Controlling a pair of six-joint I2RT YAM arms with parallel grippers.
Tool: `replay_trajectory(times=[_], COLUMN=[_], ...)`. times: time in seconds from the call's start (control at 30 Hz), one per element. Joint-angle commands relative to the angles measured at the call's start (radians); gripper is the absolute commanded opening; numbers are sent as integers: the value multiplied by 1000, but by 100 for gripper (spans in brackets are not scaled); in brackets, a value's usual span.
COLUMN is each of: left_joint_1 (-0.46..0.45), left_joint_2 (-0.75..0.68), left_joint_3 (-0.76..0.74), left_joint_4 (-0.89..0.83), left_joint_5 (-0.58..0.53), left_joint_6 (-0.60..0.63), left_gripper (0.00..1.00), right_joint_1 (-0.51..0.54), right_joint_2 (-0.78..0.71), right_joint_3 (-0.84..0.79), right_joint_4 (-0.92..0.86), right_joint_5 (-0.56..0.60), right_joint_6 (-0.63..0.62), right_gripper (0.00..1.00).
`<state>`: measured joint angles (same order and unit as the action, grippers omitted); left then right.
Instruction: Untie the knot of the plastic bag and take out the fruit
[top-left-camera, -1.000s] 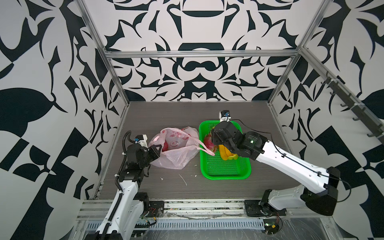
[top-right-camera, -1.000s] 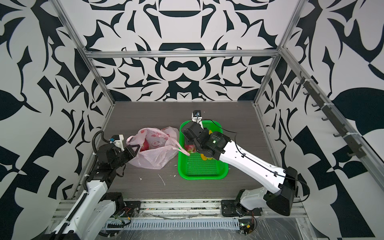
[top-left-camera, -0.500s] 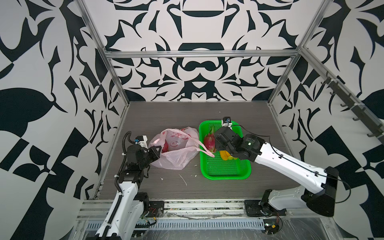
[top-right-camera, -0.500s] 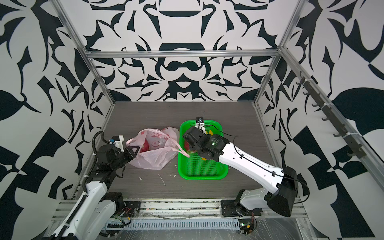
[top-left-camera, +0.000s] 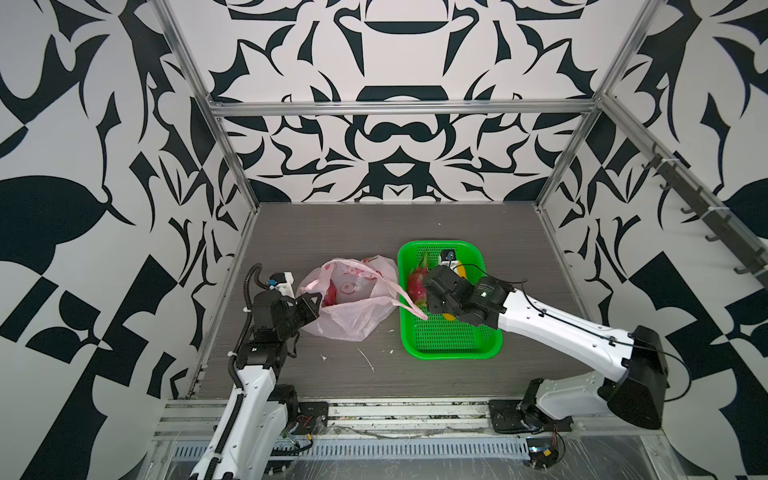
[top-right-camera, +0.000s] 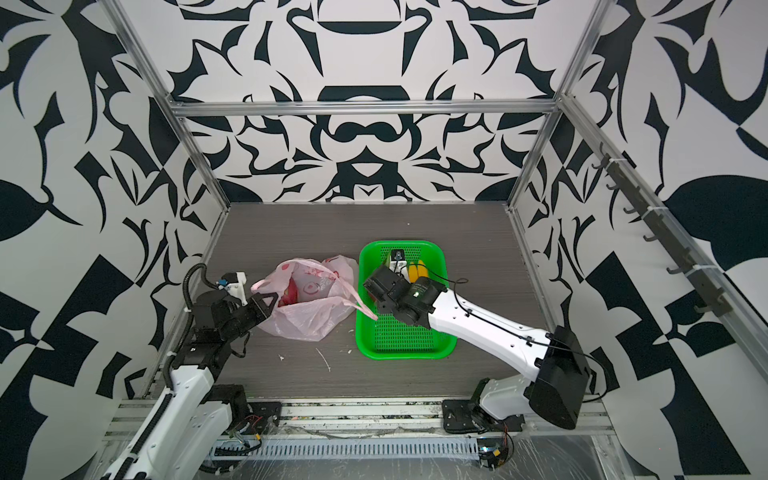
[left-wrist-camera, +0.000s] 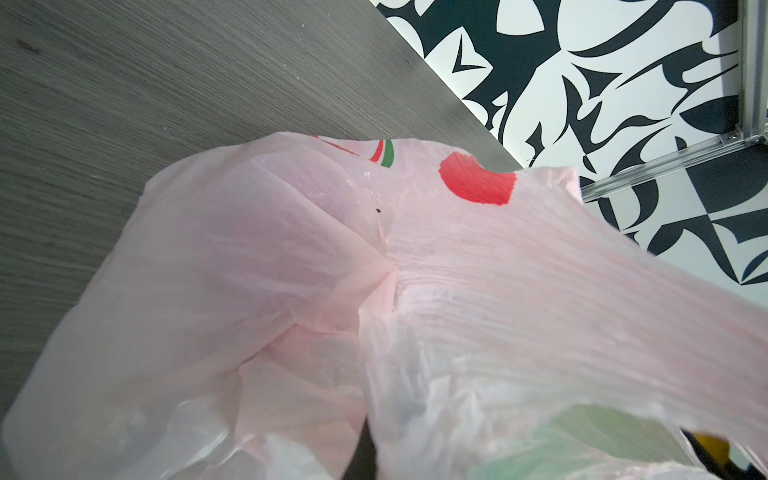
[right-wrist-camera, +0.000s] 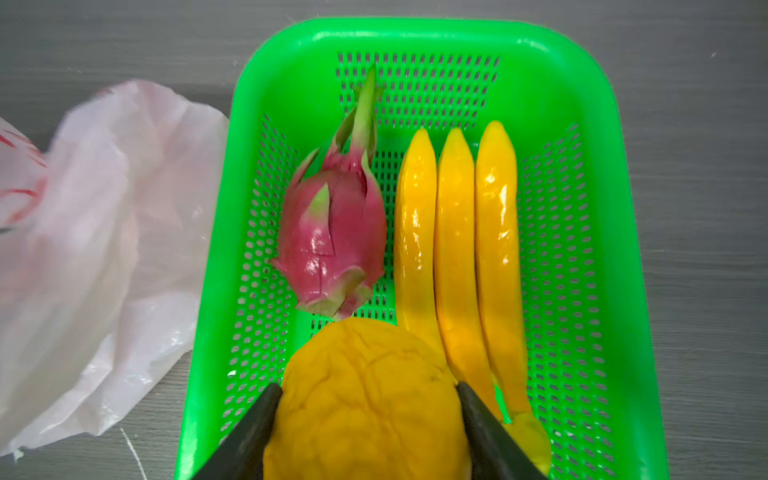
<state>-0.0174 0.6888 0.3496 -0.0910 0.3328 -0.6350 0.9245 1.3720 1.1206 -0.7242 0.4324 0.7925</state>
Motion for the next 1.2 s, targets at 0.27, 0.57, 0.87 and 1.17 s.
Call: replay_trajectory(times=[0.27, 0.57, 0.87, 1.17], left_joint_1=[2, 2, 2, 2], left_joint_2=[-43, -66, -80, -98], left_joint_3=[18, 13, 7, -5], left_joint_4=[-35, -55, -65, -75], left_joint_5=[-14, -15, -18, -22], left_joint_6=[-3, -9, -11, -19], left_gripper=[0, 0, 0, 0], right_joint_1=[14, 20, 23, 23], right_joint_2=[51, 69, 114, 141], right_joint_3=[-48, -104, -123, -153], right_joint_4=[95, 159, 196, 235], right_joint_5=[-85, -144, -178, -194], right_joint_6=[63, 101, 106, 109], right_gripper=[33, 34, 37, 41])
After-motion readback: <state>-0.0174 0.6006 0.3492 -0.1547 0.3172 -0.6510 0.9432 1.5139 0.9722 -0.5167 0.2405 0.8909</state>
